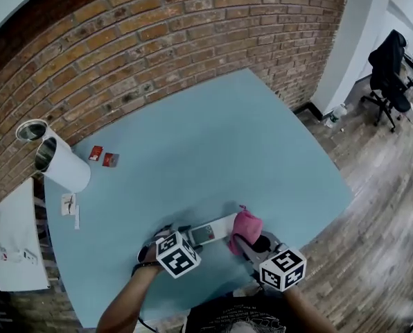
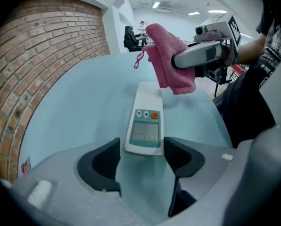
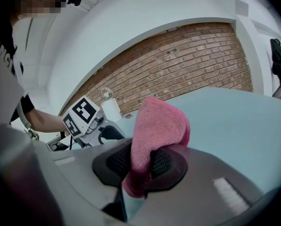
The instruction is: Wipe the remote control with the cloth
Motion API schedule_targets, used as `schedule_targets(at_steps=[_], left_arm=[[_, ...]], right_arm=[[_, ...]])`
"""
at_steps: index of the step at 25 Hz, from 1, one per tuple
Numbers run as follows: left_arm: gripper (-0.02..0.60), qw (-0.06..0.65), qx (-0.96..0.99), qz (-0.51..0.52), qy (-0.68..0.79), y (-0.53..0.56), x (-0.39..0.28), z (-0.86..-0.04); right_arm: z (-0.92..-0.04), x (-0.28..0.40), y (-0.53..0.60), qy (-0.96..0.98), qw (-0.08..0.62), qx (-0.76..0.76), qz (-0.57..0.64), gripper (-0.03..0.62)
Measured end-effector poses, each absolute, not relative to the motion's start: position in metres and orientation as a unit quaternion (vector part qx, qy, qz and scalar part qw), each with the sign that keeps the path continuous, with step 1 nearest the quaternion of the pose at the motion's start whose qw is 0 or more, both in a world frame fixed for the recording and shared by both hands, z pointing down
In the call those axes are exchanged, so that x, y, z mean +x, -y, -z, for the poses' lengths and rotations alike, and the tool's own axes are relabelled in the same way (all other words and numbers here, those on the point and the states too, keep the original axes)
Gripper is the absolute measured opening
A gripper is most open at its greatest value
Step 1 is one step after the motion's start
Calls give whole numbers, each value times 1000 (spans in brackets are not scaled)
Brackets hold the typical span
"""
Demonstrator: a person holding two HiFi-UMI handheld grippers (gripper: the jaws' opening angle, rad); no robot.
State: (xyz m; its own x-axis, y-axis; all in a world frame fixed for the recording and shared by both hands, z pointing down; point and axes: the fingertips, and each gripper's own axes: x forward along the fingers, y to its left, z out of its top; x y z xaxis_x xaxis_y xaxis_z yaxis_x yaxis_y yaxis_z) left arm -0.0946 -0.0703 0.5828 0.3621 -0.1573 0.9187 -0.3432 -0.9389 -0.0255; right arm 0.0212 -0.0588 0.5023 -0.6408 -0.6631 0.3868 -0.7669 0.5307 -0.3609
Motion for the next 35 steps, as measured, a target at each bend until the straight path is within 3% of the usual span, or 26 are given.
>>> schedule_targets(at_steps=[9,16,17,19,28,35], left_arm=[[278,171,828,-372,383,59,-93,-528],[270,192,822,-244,477,34,-58,-492],[202,183,815,-234,498,32,-57,-487],[3,163,799,-219,536,27,-59,-478],[2,176,762,-115,613,-2,-46,-453],[0,174,741,-109,639,-29,-37,-452]], right_arm=[[-489,24,48,896,113,358,-238,67],[-477,25,31,913,130,320,-217,67],[-475,24,27,916,130,314,-214,67],[-471,22,22,919,132,305,-211,67],[-456,20,-7,932,131,280,-191,67],[-457,26,-31,931,150,276,-184,66]])
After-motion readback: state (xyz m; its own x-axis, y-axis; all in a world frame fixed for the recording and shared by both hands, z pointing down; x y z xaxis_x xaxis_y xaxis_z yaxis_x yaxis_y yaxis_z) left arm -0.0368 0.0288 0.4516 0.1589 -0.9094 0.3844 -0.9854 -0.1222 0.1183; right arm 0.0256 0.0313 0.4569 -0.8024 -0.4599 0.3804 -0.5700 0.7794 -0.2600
